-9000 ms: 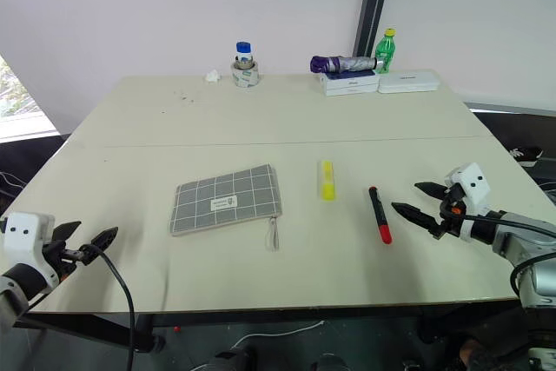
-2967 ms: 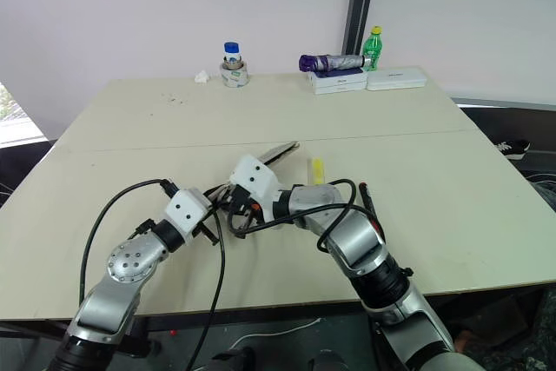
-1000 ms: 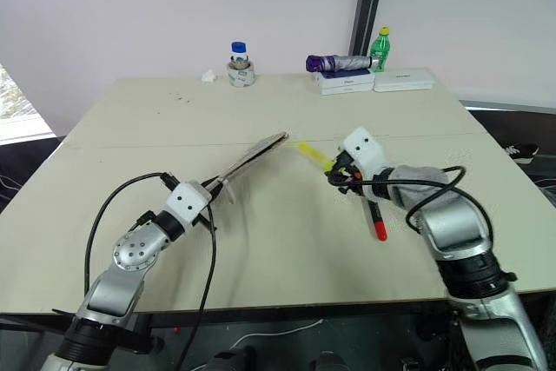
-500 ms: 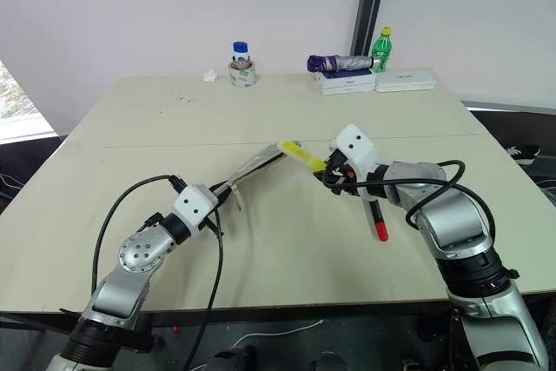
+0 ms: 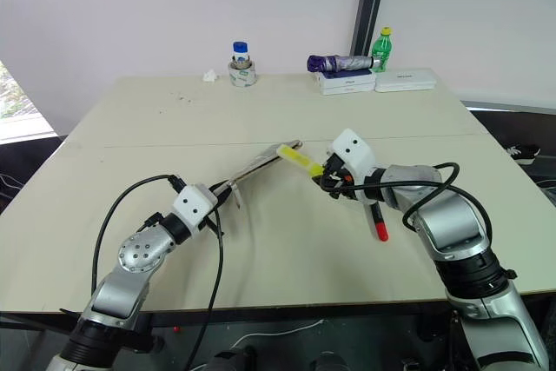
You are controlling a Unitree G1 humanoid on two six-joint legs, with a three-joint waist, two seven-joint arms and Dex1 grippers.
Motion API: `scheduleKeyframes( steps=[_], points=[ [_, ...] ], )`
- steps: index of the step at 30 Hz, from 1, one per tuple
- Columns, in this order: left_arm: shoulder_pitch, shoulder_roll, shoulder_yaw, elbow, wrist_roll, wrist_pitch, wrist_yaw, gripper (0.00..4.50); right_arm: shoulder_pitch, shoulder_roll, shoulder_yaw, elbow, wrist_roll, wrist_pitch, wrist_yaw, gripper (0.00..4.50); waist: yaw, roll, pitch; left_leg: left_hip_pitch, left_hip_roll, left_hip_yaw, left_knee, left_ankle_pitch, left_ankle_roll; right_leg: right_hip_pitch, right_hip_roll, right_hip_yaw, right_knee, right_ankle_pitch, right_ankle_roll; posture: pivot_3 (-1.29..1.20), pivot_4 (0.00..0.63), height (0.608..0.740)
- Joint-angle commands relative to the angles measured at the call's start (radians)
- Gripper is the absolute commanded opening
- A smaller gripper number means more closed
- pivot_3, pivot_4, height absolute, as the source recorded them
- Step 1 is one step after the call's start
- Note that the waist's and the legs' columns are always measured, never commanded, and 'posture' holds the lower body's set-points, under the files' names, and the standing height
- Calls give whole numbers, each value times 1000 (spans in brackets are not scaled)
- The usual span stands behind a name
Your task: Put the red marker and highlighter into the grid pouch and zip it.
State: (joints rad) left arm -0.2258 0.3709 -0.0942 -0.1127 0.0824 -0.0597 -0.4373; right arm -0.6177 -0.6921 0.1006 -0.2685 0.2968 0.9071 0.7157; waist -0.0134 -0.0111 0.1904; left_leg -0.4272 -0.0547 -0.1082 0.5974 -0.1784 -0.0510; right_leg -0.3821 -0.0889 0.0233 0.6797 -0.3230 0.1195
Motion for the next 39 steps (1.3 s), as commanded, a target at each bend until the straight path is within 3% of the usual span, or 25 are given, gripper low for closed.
scheduleKeyframes(
  steps=[1,39],
  points=[
    [-3,1,10,-36,-10,-17,5,0,3,-22,-15,-24,2,-10,11,871,0,0,0,0,0,0,0,0,0,0,0,0,0,0,0,0,150,740],
    [4,7,-1,-34,2,-24,2,0,-6,-52,-24,30,-2,-53,26,871,0,0,0,0,0,0,0,0,0,0,0,0,-1,0,0,0,150,740]
  ],
)
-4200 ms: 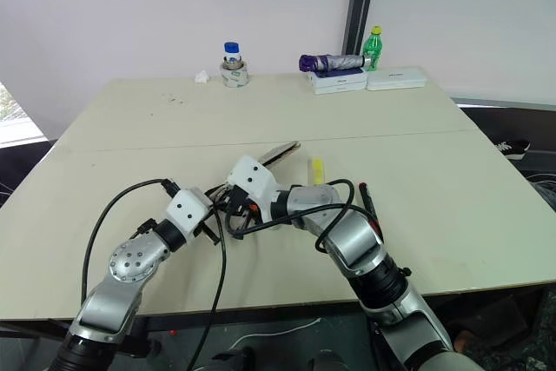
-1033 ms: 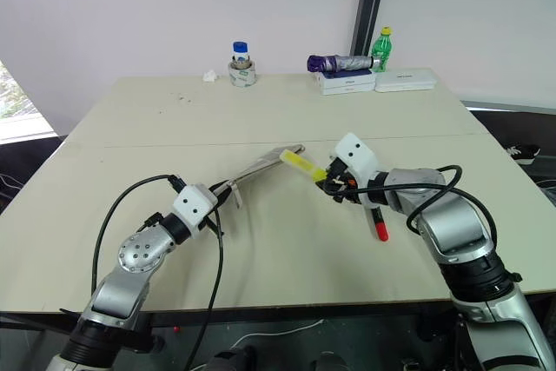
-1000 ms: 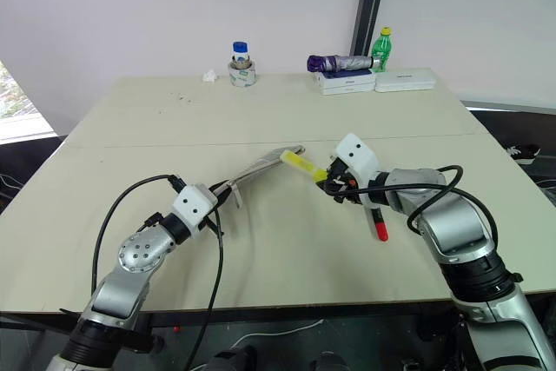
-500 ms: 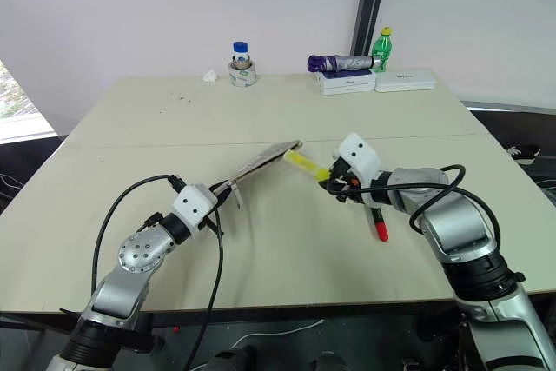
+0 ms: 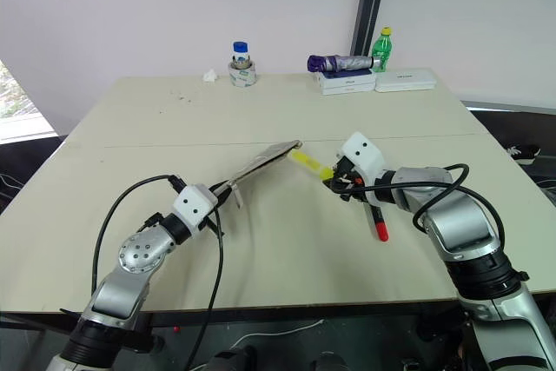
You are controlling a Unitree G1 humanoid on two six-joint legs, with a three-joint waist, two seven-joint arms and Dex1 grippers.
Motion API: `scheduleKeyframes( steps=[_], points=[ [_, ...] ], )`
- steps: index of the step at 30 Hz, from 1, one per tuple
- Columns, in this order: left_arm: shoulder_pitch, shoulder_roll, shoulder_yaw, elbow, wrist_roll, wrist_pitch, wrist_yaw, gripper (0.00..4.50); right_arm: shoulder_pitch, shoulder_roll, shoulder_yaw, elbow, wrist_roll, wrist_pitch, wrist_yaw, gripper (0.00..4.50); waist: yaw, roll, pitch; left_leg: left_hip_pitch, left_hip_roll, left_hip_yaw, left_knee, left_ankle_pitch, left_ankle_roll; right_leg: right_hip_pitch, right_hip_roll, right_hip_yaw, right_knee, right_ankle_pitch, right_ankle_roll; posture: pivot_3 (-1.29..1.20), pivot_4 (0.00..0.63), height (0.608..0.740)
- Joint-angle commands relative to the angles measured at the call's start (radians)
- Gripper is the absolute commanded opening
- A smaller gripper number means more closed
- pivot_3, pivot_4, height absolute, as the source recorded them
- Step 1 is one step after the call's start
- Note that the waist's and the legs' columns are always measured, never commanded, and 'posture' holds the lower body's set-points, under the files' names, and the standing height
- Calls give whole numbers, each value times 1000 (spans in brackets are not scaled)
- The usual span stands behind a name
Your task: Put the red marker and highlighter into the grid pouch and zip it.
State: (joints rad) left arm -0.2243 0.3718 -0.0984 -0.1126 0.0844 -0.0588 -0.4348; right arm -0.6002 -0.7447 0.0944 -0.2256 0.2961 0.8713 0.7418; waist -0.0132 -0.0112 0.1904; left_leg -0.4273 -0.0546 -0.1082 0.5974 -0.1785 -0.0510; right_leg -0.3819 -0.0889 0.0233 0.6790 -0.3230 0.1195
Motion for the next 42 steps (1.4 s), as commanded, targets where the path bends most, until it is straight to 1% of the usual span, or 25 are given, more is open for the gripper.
scheduleKeyframes(
  steps=[1,14,19,22,27,32,42],
  points=[
    [2,6,2,-34,0,-25,0,0,-24,0,-18,-13,-1,-17,0,871,0,0,0,0,0,0,0,0,0,0,0,0,0,0,0,0,150,740],
    [-7,4,-3,-28,-1,-35,-2,0,-9,11,-2,-20,1,-14,0,871,0,0,0,0,0,0,0,0,0,0,0,0,0,0,0,0,150,740],
    [-7,18,-14,-29,14,-53,-15,0,-12,7,16,-27,-3,-17,16,871,0,0,0,0,0,0,0,0,0,0,0,0,0,0,0,0,150,740],
    [-8,43,-29,-26,37,-84,-37,0,-6,-21,49,-49,-7,-27,59,871,0,0,0,0,0,0,0,0,0,0,0,0,0,0,0,0,150,740],
    [1,116,-62,-4,62,-177,-101,0,10,-75,112,-84,-18,-64,143,871,0,0,0,0,0,0,0,0,0,0,0,0,-1,0,0,0,150,740],
    [12,171,-92,14,58,-264,-165,0,4,-70,139,-102,-20,-78,178,871,0,0,0,0,1,0,-1,0,0,0,0,0,-1,0,0,0,150,740],
    [-2,170,-142,20,59,-332,-223,0,-20,-28,219,-129,-39,-97,210,871,0,0,0,0,1,-1,-1,0,0,1,-1,-1,-4,0,0,0,150,740]
  ],
)
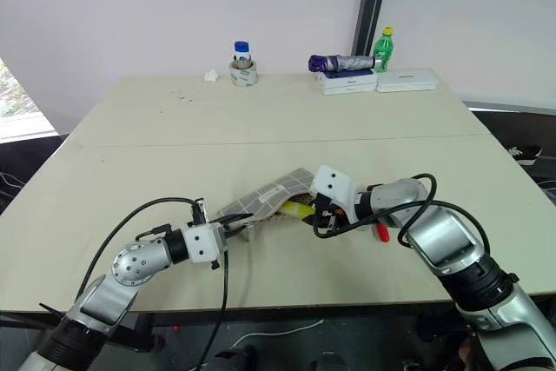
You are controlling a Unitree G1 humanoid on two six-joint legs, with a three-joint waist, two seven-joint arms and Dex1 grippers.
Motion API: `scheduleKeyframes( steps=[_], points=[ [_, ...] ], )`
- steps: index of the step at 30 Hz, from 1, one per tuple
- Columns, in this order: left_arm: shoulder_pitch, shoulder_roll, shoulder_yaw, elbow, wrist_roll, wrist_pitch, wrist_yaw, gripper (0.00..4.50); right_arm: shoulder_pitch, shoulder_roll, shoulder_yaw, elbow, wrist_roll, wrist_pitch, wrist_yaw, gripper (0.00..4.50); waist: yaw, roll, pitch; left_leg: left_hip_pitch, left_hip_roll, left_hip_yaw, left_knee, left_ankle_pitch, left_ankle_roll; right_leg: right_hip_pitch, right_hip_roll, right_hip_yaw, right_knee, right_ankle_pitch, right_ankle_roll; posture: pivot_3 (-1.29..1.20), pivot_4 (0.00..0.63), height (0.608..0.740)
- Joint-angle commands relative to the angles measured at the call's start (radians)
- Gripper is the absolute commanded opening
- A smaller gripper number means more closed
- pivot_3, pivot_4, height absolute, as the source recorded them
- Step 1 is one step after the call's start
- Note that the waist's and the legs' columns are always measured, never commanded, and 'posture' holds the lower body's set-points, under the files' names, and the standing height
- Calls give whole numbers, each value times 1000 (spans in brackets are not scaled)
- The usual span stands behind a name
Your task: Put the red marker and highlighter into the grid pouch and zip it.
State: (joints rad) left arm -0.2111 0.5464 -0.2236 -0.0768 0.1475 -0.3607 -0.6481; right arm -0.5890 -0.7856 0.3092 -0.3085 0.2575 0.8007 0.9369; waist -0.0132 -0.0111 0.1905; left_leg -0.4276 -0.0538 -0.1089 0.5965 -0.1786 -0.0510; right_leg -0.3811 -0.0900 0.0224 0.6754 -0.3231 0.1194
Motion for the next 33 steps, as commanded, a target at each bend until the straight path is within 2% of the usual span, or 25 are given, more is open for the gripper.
scheduleKeyframes(
  steps=[1,5,11,12,16,24,33],
  points=[
    [-15,-6,-19,-18,-3,-32,-12,0,-33,15,10,-51,-2,-32,22,871,-1,0,0,0,0,0,0,0,0,0,0,0,0,0,0,0,150,740],
    [-5,-6,-20,-30,-6,-32,-19,0,-39,14,11,-43,-9,-51,42,871,0,0,0,0,0,0,0,0,0,0,0,0,-1,0,0,0,150,740],
    [17,-36,13,-44,-49,58,-3,0,-30,-31,-65,-47,-2,-70,55,3730,0,0,0,0,0,0,0,0,0,1,0,-1,-2,0,0,0,150,740],
    [18,-43,20,-47,-55,80,0,0,-28,-38,-82,-49,5,-69,55,4360,1,0,0,0,0,-1,0,0,0,2,0,-1,-3,0,0,0,150,740],
    [9,-85,53,-53,-75,180,44,0,4,-88,-182,-72,42,-37,54,4451,2,0,0,0,0,-2,0,0,0,4,0,-3,-5,0,0,0,150,740],
    [-60,-176,106,-15,-37,294,200,0,120,-143,-364,60,16,126,-102,4451,5,0,0,1,-1,-3,1,0,1,7,0,-5,-6,0,0,0,150,740],
    [-107,-213,80,31,-22,284,231,0,296,-62,-476,12,72,306,-237,4451,1,0,0,1,-2,-2,1,-1,1,7,1,-4,-7,0,1,0,150,740]
  ],
)
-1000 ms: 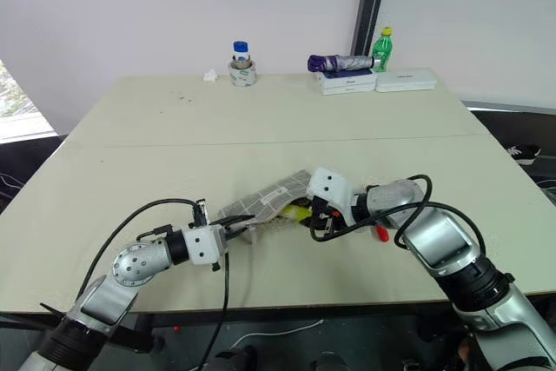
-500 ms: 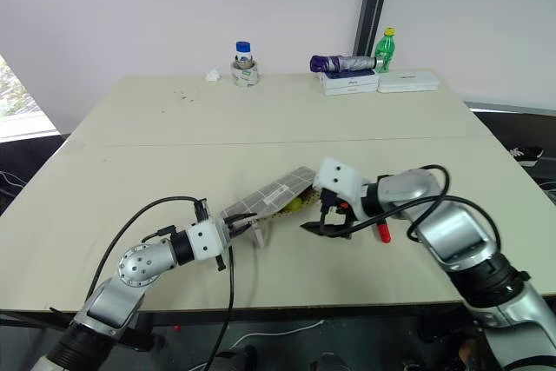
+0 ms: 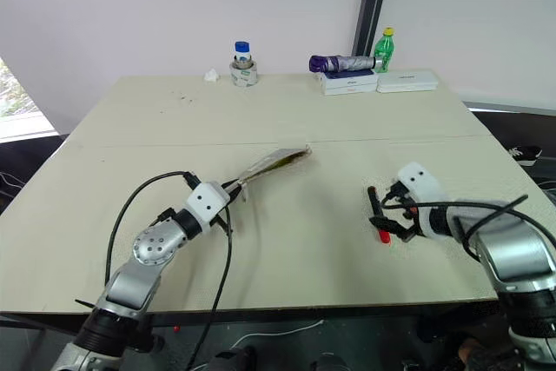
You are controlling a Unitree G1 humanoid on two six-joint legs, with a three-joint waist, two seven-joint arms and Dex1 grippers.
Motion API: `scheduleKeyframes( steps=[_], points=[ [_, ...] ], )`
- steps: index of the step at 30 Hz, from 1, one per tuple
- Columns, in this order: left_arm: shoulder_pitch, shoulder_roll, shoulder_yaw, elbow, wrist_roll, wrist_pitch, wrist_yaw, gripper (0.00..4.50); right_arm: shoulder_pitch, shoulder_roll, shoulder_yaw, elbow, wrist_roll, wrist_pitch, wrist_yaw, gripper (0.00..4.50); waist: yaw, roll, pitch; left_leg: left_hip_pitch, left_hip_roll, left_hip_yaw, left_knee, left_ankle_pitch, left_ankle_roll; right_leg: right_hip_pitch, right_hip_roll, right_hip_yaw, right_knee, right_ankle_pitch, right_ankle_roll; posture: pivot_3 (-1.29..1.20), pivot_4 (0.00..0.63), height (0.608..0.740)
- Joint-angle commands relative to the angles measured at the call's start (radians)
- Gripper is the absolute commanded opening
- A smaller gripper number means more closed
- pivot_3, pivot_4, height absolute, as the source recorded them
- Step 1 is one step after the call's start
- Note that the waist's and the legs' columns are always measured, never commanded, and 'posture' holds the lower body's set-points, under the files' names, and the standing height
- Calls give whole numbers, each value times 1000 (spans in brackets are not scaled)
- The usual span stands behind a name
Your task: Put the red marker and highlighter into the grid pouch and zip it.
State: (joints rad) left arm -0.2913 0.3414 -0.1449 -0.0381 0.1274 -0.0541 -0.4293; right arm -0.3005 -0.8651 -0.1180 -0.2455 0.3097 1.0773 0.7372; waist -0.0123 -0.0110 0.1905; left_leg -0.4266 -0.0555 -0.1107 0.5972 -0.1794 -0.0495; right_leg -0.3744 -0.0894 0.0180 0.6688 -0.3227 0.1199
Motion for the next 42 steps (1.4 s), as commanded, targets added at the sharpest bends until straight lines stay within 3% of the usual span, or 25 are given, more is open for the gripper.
scheduleKeyframes(
  steps=[1,4,7,10,14,24,42],
  points=[
    [-31,-11,0,-4,-5,-26,8,0,14,28,-52,-55,24,40,-49,4451,0,0,0,0,0,0,0,0,0,0,0,0,0,0,0,0,150,740],
    [-38,-14,-5,4,-10,-39,-5,0,17,64,-70,-50,44,79,-85,4451,1,0,0,0,0,0,1,0,0,1,0,0,0,0,0,0,150,740],
    [-41,-12,-10,13,-12,-50,-14,0,22,79,-75,-43,48,83,-107,3630,2,0,0,0,0,0,1,0,0,1,0,0,0,0,0,0,150,740],
    [-40,-13,-10,15,-13,-55,-16,0,17,72,-78,-49,64,83,-104,1998,1,0,0,0,0,0,1,0,0,1,0,0,0,0,0,0,150,740],
    [-39,-14,-8,18,-14,-61,-18,0,8,43,-58,-48,64,43,-88,284,1,0,0,0,0,0,1,0,0,1,0,0,0,0,0,0,150,740],
    [-20,-1,-21,-4,-8,-80,-33,0,-138,-127,104,-149,-8,-205,48,285,-1,0,0,0,1,1,1,0,0,1,1,-1,-1,0,0,0,150,740],
    [3,13,-43,-48,-3,-89,-55,0,-289,-98,317,-71,-161,-341,109,285,1,0,0,0,0,-1,1,0,0,1,-1,-1,-2,0,0,0,150,740]
  ],
)
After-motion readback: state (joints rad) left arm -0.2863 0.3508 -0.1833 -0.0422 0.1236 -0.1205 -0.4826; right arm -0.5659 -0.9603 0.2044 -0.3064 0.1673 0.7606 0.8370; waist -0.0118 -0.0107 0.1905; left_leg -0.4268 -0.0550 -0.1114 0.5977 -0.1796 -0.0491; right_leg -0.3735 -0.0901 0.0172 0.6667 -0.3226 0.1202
